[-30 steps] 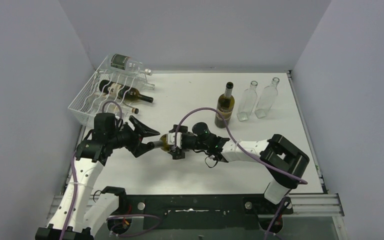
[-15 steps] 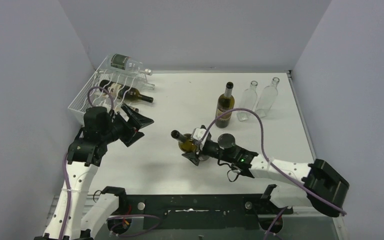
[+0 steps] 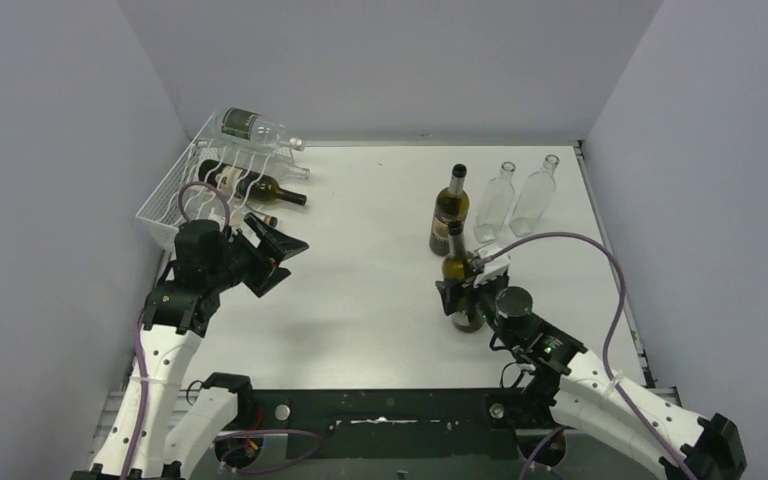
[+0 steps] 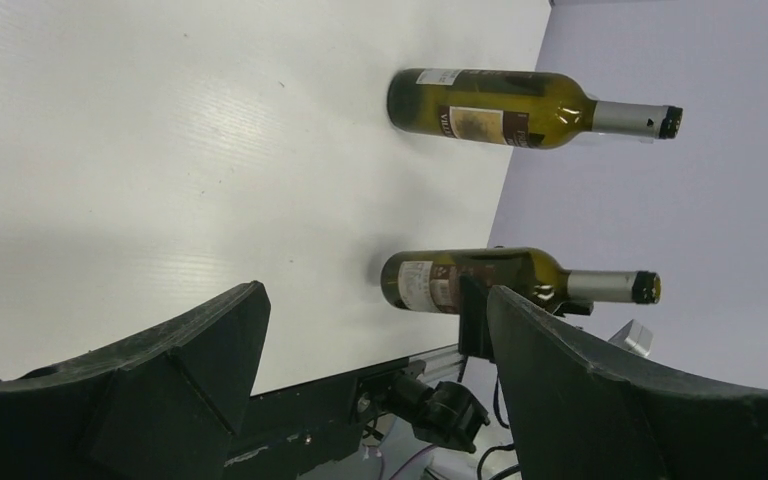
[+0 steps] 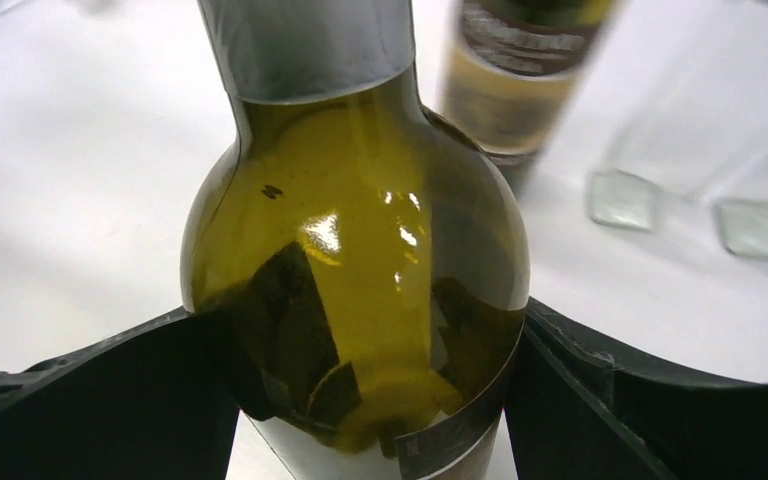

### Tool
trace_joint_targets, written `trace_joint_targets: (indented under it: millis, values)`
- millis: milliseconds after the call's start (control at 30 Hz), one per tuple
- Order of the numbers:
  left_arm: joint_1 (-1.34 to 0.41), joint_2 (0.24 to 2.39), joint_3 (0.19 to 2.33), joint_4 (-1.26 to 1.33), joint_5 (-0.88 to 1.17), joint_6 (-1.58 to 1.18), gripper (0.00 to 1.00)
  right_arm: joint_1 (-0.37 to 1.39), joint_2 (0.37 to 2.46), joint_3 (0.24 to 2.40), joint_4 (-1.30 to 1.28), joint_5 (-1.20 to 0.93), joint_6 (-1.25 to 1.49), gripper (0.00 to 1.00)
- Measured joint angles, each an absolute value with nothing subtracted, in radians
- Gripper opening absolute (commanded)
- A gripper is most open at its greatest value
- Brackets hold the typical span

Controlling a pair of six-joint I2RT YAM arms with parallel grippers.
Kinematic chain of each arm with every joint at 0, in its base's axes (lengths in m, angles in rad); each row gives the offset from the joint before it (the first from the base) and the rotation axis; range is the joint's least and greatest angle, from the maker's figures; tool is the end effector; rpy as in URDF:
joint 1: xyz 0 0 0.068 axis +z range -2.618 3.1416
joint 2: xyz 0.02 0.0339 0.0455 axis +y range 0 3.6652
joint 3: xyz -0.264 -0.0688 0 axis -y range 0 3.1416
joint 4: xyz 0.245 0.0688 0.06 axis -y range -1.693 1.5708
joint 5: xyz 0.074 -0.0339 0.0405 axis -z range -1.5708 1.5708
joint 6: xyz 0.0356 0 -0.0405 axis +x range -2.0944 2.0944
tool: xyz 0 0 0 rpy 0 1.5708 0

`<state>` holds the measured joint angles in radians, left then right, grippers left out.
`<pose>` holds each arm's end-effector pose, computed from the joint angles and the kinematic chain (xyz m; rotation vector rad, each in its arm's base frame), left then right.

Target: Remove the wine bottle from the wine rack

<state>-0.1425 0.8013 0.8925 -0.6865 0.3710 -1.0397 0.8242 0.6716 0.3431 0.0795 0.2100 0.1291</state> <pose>0.1601 -0.0360 0.3251 -0.7961 2.1853 -1.0448 0.1209 0.1198 0.2287 -0.4836 1.7764 0.4827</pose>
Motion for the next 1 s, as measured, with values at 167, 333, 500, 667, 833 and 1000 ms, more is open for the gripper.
trace_joint_targets:
  millis: [167, 333, 500, 667, 833, 1000]
  values:
    - [-0.142, 0.800, 0.889, -0.671, 0.373, -1.047, 0.81, 0.612, 0.589, 0.341, 0.013, 0.258, 0.196, 0.36]
    - [-0.142, 0.788, 0.878, -0.654, 0.378, -1.055, 0.81, 0.379, 0.646, 0.342, 0.008, 0.235, 0.226, 0.34]
    - [-0.142, 0.778, 0.856, -0.647, 0.392, -1.063, 0.81, 0.140, 0.718, 0.342, 0.078, 0.152, 0.253, 0.34]
    - [-0.142, 0.773, 0.852, -0.643, 0.410, -1.064, 0.81, -0.054, 0.809, 0.333, 0.274, 0.052, 0.290, 0.36]
    - [-0.142, 0.768, 0.826, -0.622, 0.435, -1.066, 0.81, -0.120, 0.979, 0.283, 0.553, -0.001, 0.260, 0.37]
    - [-0.142, 0.767, 0.790, -0.610, 0.464, -1.074, 0.81, -0.122, 1.142, 0.268, 0.777, -0.025, 0.208, 0.37]
